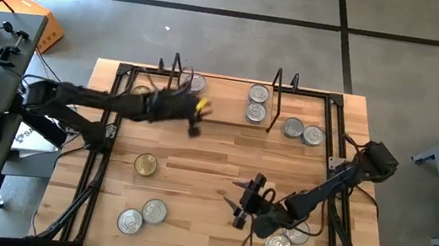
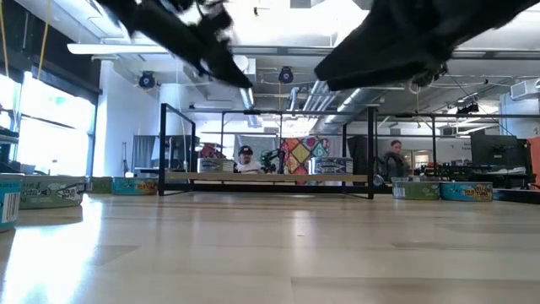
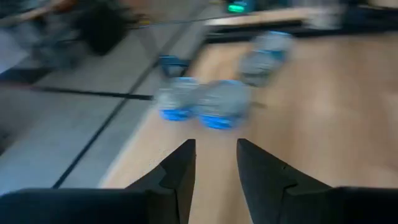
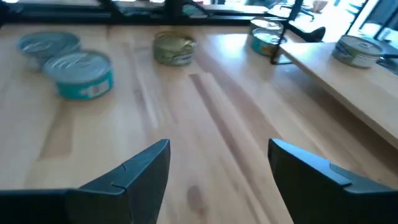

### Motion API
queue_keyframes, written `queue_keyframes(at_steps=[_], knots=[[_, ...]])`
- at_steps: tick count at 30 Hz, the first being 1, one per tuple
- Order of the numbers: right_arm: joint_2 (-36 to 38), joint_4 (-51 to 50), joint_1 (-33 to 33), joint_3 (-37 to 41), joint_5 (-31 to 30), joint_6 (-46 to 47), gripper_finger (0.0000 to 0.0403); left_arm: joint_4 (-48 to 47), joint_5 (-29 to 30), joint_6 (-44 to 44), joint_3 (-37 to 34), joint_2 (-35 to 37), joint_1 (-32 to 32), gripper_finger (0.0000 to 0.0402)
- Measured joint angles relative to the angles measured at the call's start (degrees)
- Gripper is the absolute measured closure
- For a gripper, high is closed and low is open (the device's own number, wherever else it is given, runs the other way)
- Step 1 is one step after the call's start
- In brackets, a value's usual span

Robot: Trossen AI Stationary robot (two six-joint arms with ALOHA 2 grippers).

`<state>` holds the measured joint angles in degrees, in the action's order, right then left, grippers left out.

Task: Stack canned seafood by type on shelf
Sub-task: Put the yellow blue tuna can on the shelf

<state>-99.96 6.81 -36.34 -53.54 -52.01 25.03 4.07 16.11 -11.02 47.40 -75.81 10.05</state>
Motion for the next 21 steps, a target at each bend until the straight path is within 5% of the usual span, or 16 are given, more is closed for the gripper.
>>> queue_keyframes(at_steps=[6, 10, 13, 21], knots=[[-2.1, -2.6, -1.3, 0.0, -0.4, 3.8, 0.0140, -16.1, 3.5, 1.7, 0.0, 7.9, -16.7, 0.0323], [-3.5, -2.4, -1.1, 0.0, -0.1, 4.5, 0.0140, -24.5, 17.2, 8.7, 0.0, 9.6, -25.3, 0.0337], [-3.9, -3.3, -0.8, 0.0, -0.1, 4.6, 0.0140, -29.1, 22.4, 15.9, 0.0, 9.9, -29.0, 0.0343], [-3.9, -4.1, -0.7, 0.0, -0.3, 4.6, 0.0140, -32.4, 24.0, 24.4, -0.1, 7.9, -32.6, 0.0346]])
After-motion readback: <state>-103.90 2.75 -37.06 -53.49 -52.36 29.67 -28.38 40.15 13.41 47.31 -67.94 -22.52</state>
